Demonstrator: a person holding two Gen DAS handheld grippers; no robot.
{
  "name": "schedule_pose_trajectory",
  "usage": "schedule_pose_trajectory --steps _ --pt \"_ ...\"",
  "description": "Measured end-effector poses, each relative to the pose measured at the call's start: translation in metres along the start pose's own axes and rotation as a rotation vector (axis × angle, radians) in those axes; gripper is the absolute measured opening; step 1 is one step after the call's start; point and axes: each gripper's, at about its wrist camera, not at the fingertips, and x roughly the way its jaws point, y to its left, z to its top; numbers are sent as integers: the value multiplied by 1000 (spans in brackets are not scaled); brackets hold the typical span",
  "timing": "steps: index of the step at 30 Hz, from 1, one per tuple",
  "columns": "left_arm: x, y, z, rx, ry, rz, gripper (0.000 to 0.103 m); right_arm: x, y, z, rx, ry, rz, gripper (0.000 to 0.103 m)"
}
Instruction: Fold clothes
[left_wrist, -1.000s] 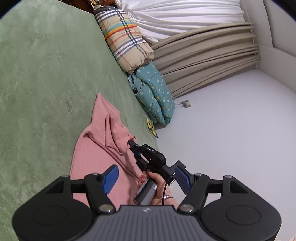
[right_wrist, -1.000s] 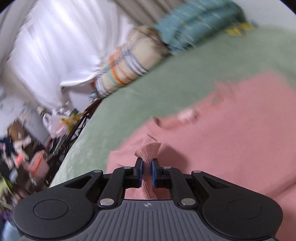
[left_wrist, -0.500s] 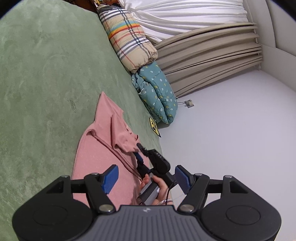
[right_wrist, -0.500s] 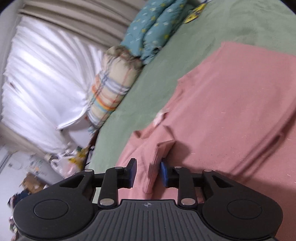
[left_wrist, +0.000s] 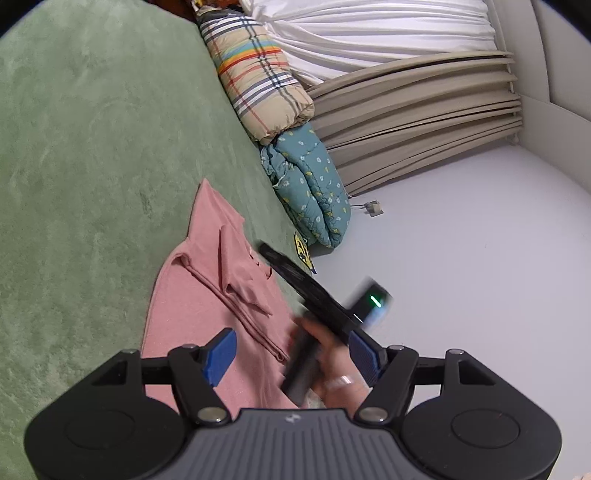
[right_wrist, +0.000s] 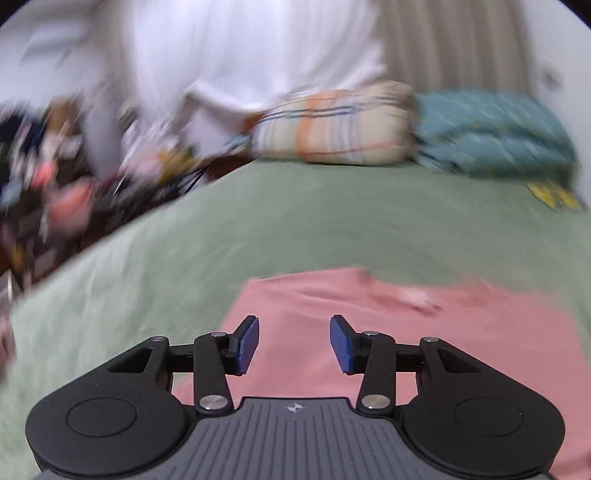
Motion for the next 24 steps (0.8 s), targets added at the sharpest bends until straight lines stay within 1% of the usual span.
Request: schedule_pose_trajectory --steps 1,2,4,6,9,10,12,15,16,18,19,20,22,24 --pt "-6 1 0 5 -6 8 67 13 9 1 -17 26 -16 35" --pt "-11 3 0 3 -13 16 67 26 14 0 -18 46 -56 29" --pt "-22 11 1 -17 -33 24 67 45 12 -2 3 63 -108 25" --pt "-31 21 2 -43 -55 28 67 54 8 -4 40 76 -122 22" --pt "-40 30 3 -70 -81 27 67 63 6 -8 81 83 -136 5" --pt "-42 32 3 -72 -86 24 67 60 3 -10 94 73 -133 5" --pt "-43 33 4 -75 -92 18 67 52 3 -14 138 18 -107 4" --pt "-43 35 5 -81 -97 14 67 62 9 -18 151 33 -41 3" --pt "-43 35 4 -81 -94 15 67 64 12 -20 156 40 -11 0" --pt "-42 35 4 -77 -86 18 67 69 17 -23 167 49 44 0" --pt "-42 34 3 -73 -82 22 67 66 18 -23 178 37 54 1" --pt "-43 33 3 -68 -77 27 67 63 19 -24 188 26 63 3" --pt "-44 31 3 -57 -73 28 67 54 17 -24 224 -8 79 6" --pt "-45 30 3 -55 -74 20 67 33 2 -23 302 -90 80 6"
